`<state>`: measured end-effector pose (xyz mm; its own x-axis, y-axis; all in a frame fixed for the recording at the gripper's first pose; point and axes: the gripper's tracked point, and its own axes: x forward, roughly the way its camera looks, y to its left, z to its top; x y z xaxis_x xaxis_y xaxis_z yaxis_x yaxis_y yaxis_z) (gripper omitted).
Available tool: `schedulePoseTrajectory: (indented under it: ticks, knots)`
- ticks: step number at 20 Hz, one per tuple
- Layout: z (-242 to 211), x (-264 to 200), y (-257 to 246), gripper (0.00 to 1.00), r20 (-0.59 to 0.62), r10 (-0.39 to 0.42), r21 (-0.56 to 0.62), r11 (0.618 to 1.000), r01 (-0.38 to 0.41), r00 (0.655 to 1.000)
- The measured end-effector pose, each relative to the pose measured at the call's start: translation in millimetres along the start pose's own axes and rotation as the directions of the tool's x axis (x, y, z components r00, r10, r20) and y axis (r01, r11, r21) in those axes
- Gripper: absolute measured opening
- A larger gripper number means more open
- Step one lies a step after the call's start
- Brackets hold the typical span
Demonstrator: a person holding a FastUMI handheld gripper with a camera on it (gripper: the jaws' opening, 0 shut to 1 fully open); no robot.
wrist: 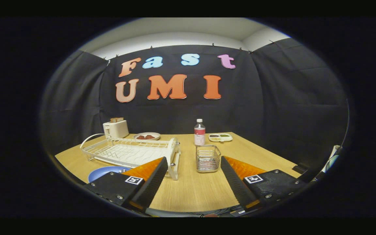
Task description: Take the plate from the dish rack, then take the spoon from the basket and place it into the plate.
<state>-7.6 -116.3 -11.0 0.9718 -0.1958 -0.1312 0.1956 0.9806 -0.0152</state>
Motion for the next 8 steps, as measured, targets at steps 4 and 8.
schedulePoseTrajectory:
  ticks: [4, 8]
  knots:
    - [1.4, -4.4, -22.5, 0.97, 0.011, -0.044, 0.027, 0.999, 0.044, 0.999]
    - [-0.4, -7.9, -33.6, 0.97, 0.013, -0.074, 0.024, 0.997, 0.074, 0.997]
